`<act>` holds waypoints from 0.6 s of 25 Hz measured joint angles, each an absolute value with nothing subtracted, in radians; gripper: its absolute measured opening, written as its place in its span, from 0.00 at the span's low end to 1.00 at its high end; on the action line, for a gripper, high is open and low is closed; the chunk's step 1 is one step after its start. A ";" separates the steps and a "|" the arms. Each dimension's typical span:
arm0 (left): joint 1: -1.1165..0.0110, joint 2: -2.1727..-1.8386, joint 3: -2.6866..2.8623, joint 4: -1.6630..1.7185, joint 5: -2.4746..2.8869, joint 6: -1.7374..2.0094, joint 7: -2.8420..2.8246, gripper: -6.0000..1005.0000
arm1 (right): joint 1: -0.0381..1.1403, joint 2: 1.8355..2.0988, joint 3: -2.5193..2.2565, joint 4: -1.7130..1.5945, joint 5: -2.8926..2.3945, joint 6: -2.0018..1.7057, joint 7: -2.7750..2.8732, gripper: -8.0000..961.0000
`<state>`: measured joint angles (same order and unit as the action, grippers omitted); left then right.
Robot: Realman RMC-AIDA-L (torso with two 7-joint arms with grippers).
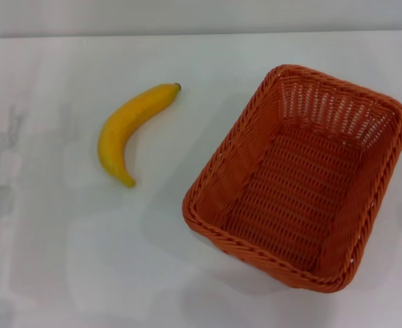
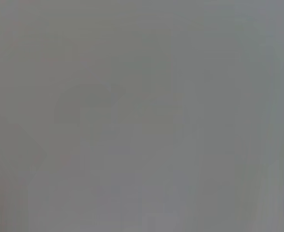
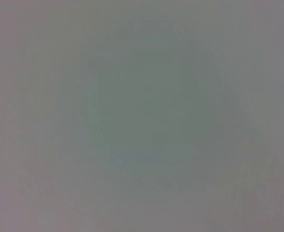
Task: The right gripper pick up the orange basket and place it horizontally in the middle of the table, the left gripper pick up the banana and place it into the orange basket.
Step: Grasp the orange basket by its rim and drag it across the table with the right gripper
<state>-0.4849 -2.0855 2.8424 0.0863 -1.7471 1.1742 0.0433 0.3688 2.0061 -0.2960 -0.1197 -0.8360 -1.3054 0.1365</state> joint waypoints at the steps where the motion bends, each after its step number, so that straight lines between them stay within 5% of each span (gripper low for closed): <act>1: -0.485 -2.085 2.842 0.087 -1.747 1.175 0.043 0.86 | 0.368 2.006 -0.296 -0.120 -0.836 -1.305 0.136 0.89; 15: -0.486 -2.085 2.842 0.096 -1.747 1.175 0.047 0.86 | 0.367 2.006 -0.296 -0.121 -0.836 -1.307 0.136 0.89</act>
